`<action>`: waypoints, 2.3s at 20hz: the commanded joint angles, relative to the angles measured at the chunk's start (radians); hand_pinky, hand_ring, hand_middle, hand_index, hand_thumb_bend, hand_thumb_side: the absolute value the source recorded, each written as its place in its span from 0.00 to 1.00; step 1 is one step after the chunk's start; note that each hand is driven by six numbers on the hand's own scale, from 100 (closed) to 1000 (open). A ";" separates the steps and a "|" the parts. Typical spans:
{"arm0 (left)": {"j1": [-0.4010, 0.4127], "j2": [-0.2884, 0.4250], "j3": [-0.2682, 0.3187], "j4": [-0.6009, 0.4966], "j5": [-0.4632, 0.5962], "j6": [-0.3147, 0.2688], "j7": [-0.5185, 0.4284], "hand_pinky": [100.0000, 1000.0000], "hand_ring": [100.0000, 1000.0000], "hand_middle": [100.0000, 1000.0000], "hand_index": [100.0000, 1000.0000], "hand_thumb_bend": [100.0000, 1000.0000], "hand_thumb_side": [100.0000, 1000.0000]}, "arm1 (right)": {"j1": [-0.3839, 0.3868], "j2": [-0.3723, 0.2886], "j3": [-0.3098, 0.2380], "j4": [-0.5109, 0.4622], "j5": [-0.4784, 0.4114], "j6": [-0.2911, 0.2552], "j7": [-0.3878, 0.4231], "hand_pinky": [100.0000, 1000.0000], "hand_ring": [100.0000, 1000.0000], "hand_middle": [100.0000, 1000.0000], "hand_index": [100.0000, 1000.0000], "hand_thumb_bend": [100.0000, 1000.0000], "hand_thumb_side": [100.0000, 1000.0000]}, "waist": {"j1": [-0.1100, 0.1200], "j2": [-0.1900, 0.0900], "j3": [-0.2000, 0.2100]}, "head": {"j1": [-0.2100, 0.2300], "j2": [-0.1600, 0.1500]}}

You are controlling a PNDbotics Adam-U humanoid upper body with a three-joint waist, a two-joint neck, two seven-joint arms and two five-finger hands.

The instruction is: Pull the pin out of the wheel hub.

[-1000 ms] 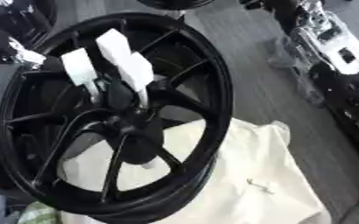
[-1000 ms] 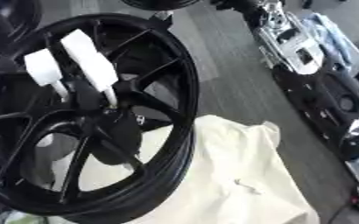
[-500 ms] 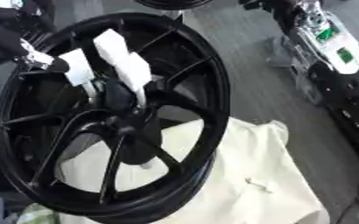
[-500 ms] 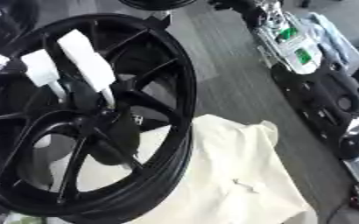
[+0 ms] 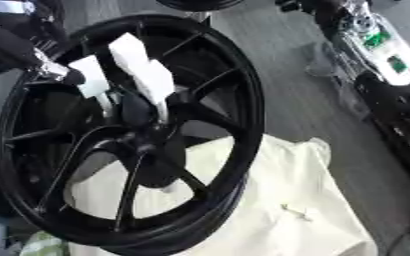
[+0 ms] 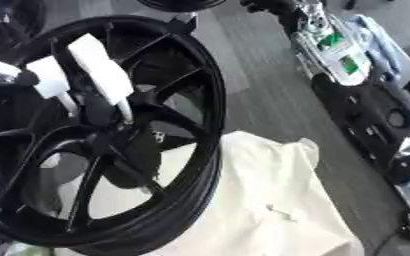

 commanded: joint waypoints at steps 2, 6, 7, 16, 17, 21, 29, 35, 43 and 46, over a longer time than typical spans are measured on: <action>-0.026 0.005 -0.004 -0.010 -0.001 0.005 -0.018 0.87 0.78 0.70 0.75 0.57 0.45 | -0.015 -0.013 -0.007 -0.008 0.003 -0.001 0.003 0.70 0.59 0.64 0.74 0.39 0.39 | -0.004 -0.021 0.000 | 0.005 -0.002; -0.027 -0.005 -0.008 -0.005 -0.016 0.006 -0.017 0.86 0.77 0.67 0.74 0.52 0.43 | -0.013 -0.013 -0.007 -0.007 0.003 -0.002 0.004 0.70 0.59 0.64 0.74 0.39 0.39 | -0.003 -0.021 -0.002 | 0.009 -0.002; -0.028 -0.010 -0.009 -0.001 -0.023 0.008 -0.014 0.85 0.76 0.67 0.74 0.51 0.42 | -0.013 -0.012 -0.007 -0.007 0.003 -0.002 0.004 0.70 0.59 0.64 0.74 0.39 0.39 | -0.002 -0.020 -0.002 | 0.010 -0.002; -0.029 -0.027 -0.020 0.009 -0.044 0.017 0.001 0.84 0.75 0.64 0.68 0.43 0.39 | -0.011 -0.011 -0.006 -0.005 0.003 -0.002 0.006 0.70 0.60 0.64 0.74 0.38 0.39 | 0.001 -0.017 -0.006 | 0.012 -0.002; -0.028 -0.026 -0.023 0.008 -0.048 0.017 -0.002 0.84 0.75 0.63 0.66 0.42 0.39 | -0.011 -0.012 -0.007 -0.005 0.003 -0.002 0.005 0.70 0.60 0.64 0.74 0.38 0.39 | 0.002 -0.016 -0.007 | 0.013 -0.002; -0.024 -0.021 -0.032 -0.004 -0.066 0.008 -0.023 0.84 0.75 0.63 0.64 0.40 0.37 | -0.008 -0.014 -0.008 -0.004 0.003 -0.003 0.005 0.70 0.60 0.64 0.74 0.38 0.39 | 0.004 -0.016 -0.007 | 0.015 -0.002; -0.020 -0.010 -0.039 -0.034 -0.073 0.005 -0.056 0.84 0.74 0.62 0.59 0.32 0.29 | -0.006 -0.015 -0.008 -0.002 0.002 -0.003 0.002 0.70 0.60 0.64 0.74 0.38 0.39 | 0.005 -0.016 -0.005 | 0.017 -0.002; -0.014 0.001 -0.045 -0.042 -0.065 0.002 -0.057 0.84 0.74 0.61 0.55 0.26 0.17 | -0.005 -0.015 -0.008 0.000 0.001 -0.003 0.001 0.70 0.60 0.64 0.74 0.38 0.39 | 0.004 -0.016 -0.003 | 0.021 -0.002; -0.005 0.007 -0.057 -0.037 -0.054 -0.011 -0.057 0.84 0.73 0.59 0.48 0.16 0.00 | -0.004 -0.016 -0.008 0.000 0.000 -0.003 -0.001 0.70 0.60 0.64 0.74 0.38 0.40 | 0.003 -0.015 -0.002 | 0.025 -0.002; -0.005 0.008 -0.054 -0.041 -0.049 -0.008 -0.057 0.84 0.73 0.58 0.45 0.13 0.00 | -0.004 -0.016 -0.008 0.001 0.000 -0.003 -0.001 0.70 0.60 0.64 0.74 0.38 0.40 | 0.003 -0.014 -0.002 | 0.026 -0.002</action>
